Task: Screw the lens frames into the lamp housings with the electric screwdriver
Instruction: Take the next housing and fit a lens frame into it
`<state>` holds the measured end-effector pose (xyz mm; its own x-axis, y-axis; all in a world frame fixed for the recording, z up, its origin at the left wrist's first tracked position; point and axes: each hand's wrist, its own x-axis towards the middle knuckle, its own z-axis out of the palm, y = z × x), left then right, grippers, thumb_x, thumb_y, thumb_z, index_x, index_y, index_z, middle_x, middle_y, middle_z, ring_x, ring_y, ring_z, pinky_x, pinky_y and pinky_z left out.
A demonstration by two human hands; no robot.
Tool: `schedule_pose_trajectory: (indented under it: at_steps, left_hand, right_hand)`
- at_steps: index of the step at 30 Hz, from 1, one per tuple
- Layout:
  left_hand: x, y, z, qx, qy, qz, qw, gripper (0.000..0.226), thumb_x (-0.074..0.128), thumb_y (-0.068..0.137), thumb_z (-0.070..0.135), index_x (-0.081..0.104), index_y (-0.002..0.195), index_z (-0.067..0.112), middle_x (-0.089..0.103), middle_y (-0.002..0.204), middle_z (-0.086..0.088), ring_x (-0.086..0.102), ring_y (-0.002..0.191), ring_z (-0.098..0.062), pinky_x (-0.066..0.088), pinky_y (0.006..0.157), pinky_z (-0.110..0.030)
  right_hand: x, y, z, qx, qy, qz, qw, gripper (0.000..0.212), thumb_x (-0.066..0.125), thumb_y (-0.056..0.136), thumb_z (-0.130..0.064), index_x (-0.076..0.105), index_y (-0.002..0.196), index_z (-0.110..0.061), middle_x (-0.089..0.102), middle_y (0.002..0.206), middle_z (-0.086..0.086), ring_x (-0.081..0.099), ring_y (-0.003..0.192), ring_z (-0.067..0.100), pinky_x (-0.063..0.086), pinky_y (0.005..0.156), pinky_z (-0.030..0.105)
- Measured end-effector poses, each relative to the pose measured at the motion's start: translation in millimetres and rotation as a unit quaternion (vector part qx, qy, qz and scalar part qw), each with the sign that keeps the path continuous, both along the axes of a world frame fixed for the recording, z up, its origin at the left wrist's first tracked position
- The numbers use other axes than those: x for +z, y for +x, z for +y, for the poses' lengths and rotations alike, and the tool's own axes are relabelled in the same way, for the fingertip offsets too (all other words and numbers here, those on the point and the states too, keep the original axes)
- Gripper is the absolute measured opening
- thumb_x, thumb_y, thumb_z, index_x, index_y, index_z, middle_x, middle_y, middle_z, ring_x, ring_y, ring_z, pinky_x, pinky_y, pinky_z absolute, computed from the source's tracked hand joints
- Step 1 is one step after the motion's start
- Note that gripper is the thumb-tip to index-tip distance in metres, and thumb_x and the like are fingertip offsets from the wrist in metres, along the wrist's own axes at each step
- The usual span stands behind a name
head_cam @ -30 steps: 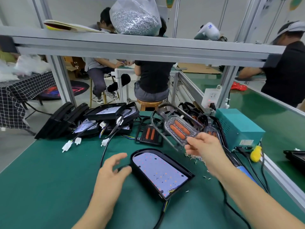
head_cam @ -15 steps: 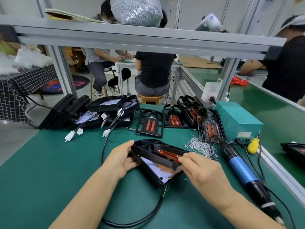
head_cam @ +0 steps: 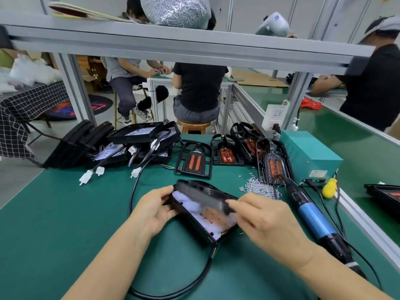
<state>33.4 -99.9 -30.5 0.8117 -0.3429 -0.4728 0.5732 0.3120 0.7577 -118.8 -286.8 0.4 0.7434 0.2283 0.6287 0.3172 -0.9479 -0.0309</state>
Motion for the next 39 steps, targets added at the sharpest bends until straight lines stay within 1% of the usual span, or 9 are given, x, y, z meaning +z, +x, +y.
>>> schedule_pose_trajectory:
  at_steps: [4, 7, 10, 14, 18, 21, 26, 32, 39]
  left_hand:
    - [0, 0, 1, -0.002, 0.008, -0.015, 1.0, 0.022, 0.04, 0.091, -0.001, 0.062, 0.097, -0.001, 0.064, 0.087, -0.015, 0.059, 0.073, -0.023, 0.053, 0.057, -0.032]
    - [3, -1, 4, -0.022, 0.014, -0.009, 1.0, 0.028, 0.034, 0.086, -0.005, 0.061, 0.094, -0.002, 0.061, 0.083, -0.015, 0.054, 0.067, -0.023, 0.05, 0.059, -0.031]
    - [4, -2, 7, -0.027, -0.005, 0.003, 1.0, 0.028, 0.029, 0.081, -0.007, 0.053, 0.095, -0.002, 0.056, 0.088, -0.017, 0.05, 0.071, -0.027, 0.044, 0.068, -0.037]
    - [3, -6, 8, -0.003, -0.063, 0.01, 0.998, 0.039, 0.023, 0.079, -0.01, 0.05, 0.105, -0.001, 0.057, 0.103, -0.023, 0.054, 0.089, -0.035, 0.045, 0.086, -0.047]
    - [4, -11, 5, 0.044, -0.066, -0.002, 0.997, 0.035, 0.026, 0.08, -0.01, 0.061, 0.084, -0.008, 0.068, 0.068, -0.017, 0.062, 0.062, -0.028, 0.049, 0.071, -0.039]
    - [4, -12, 2, 0.062, -0.094, -0.026, 0.993, 0.037, 0.028, 0.078, -0.01, 0.065, 0.076, -0.003, 0.067, 0.062, -0.013, 0.062, 0.047, -0.021, 0.05, 0.063, -0.034]
    - [10, -13, 12, 0.024, -0.109, -0.066, 0.992, 0.036, 0.037, 0.066, 0.001, 0.068, 0.085, -0.003, 0.07, 0.077, -0.016, 0.066, 0.059, -0.024, 0.047, 0.067, -0.037]
    - [0, -15, 12, 0.012, -0.116, -0.035, 0.993, 0.034, 0.054, 0.089, 0.014, 0.058, 0.121, 0.004, 0.064, 0.12, -0.019, 0.06, 0.104, -0.033, 0.042, 0.099, -0.051]
    - [-4, -20, 11, 0.0, -0.086, -0.09, 0.992, 0.044, 0.071, 0.071, 0.018, 0.065, 0.113, 0.007, 0.07, 0.109, -0.015, 0.07, 0.09, -0.026, 0.059, 0.074, -0.037]
  right_hand:
    - [16, 4, 3, -0.055, 0.321, 0.018, 0.945, 0.023, 0.07, 0.081, -0.007, 0.067, 0.074, -0.03, 0.059, 0.065, -0.012, 0.049, 0.057, 0.004, 0.044, 0.058, 0.017]
    - [29, 12, 2, -0.068, 0.575, 0.117, 0.807, 0.032, 0.07, 0.084, 0.0, 0.07, 0.062, -0.023, 0.059, 0.053, -0.006, 0.054, 0.047, 0.008, 0.053, 0.053, 0.021]
    - [28, 8, 4, -0.081, 0.673, 0.191, 0.71, 0.03, 0.068, 0.085, 0.002, 0.064, 0.059, -0.012, 0.057, 0.051, 0.003, 0.055, 0.043, 0.011, 0.053, 0.047, 0.023]
    - [20, -9, 10, -0.075, 0.703, 0.242, 0.664, 0.019, 0.068, 0.084, -0.001, 0.058, 0.068, -0.005, 0.058, 0.055, 0.01, 0.056, 0.045, 0.013, 0.052, 0.047, 0.021]
    - [13, -15, 17, -0.077, 0.701, 0.243, 0.666, 0.018, 0.068, 0.083, 0.001, 0.059, 0.069, -0.004, 0.057, 0.053, 0.008, 0.057, 0.044, 0.014, 0.051, 0.044, 0.022]
    - [8, -10, 21, -0.095, 0.693, 0.248, 0.671, 0.02, 0.069, 0.084, 0.002, 0.06, 0.067, -0.005, 0.059, 0.053, 0.009, 0.057, 0.044, 0.014, 0.05, 0.043, 0.022]
    - [-2, 5, 16, -0.129, 0.663, 0.23, 0.701, 0.011, 0.072, 0.082, 0.002, 0.061, 0.082, -0.001, 0.059, 0.052, 0.005, 0.056, 0.044, 0.014, 0.051, 0.046, 0.025]
    - [-10, 12, 15, -0.178, 0.601, 0.243, 0.741, 0.021, 0.079, 0.079, -0.008, 0.059, 0.086, -0.003, 0.061, 0.049, 0.003, 0.055, 0.038, 0.014, 0.044, 0.039, 0.02]
    - [-12, 15, 4, -0.245, 0.37, 0.242, 0.863, 0.041, 0.077, 0.076, -0.048, 0.056, 0.057, -0.017, 0.059, 0.045, -0.009, 0.043, 0.037, 0.003, 0.032, 0.044, 0.018]
